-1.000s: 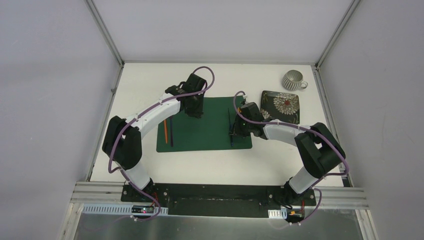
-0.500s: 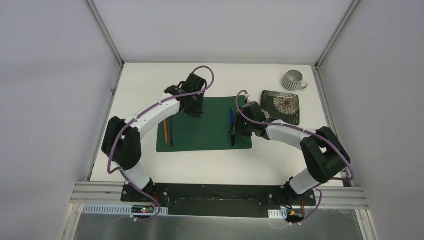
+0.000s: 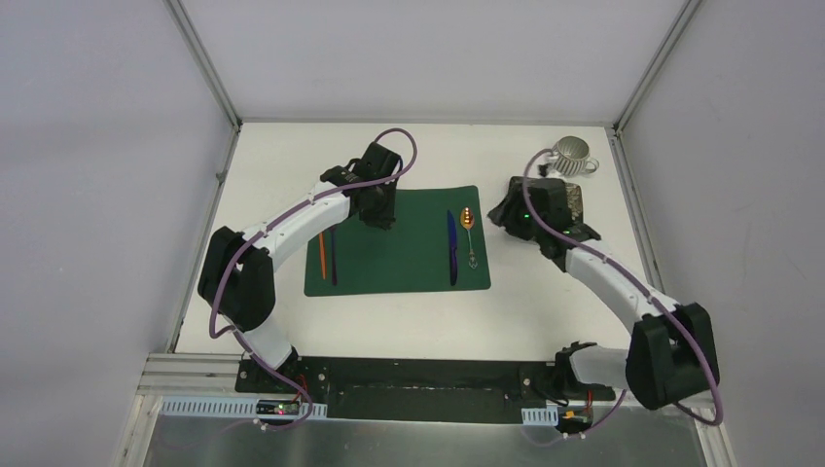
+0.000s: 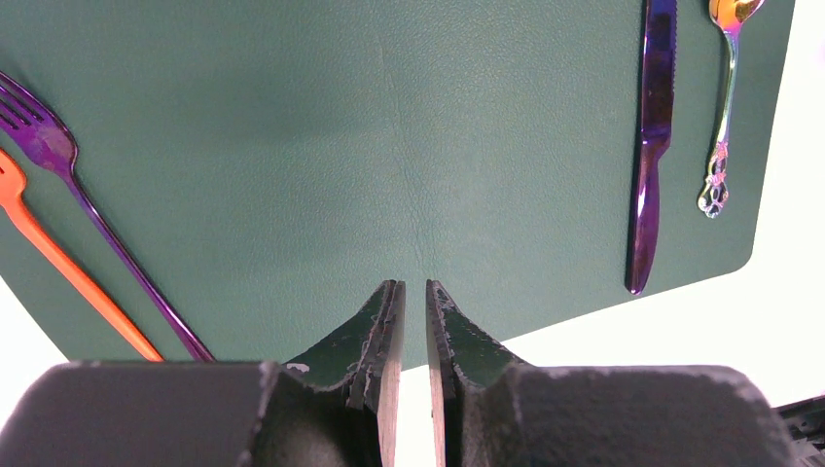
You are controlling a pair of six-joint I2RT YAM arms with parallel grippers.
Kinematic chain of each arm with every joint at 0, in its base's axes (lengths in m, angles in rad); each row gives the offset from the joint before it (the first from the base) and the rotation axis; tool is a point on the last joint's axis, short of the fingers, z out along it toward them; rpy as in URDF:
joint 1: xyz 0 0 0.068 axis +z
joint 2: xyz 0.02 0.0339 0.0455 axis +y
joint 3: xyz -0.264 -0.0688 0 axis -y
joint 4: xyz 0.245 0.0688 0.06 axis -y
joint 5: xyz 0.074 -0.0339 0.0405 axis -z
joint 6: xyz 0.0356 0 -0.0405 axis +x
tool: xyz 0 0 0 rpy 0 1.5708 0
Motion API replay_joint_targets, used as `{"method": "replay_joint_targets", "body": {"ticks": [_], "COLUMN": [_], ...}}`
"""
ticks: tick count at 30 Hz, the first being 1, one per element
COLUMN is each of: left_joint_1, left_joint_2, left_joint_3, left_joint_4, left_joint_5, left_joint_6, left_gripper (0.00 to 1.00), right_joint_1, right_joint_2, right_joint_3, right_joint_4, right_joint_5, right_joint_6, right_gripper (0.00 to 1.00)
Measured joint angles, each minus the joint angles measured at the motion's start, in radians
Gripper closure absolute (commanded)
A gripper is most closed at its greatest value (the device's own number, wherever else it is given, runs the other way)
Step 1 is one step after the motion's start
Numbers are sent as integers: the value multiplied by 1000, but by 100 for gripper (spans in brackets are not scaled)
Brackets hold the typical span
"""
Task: Set the dinner table for one person
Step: Pick up the plate at the center of the board.
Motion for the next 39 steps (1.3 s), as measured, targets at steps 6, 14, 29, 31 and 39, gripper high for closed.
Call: {"method": "replay_joint_targets", "body": {"ticks": [6,14,29,31,39], "left_joint_1": [0,0,0,0,-2], "left_joint_2": [-9,-12,-12,-10,156], "left_joint_3": [0,0,0,3,220], "left_joint_4": [-2,-6,-21,-19,82], "left_joint_5": [0,0,6,10,142], "left_joint_6": [0,1,16,15,-4], "left_gripper": [84,84,84,84,83], "right_joint_1": [-258,-432,-581,-610,-658], "right_joint_2": [-145,-194,-293,-260,-150], "right_joint_3": [-116,-230,-386,-403,-422], "right_joint_4": [83,98,56,74,172], "right_joint_5": [55,121,233,209,99], "right_joint_6": [28,57,128,142,177], "right_gripper": [49,45,38,38,38]}}
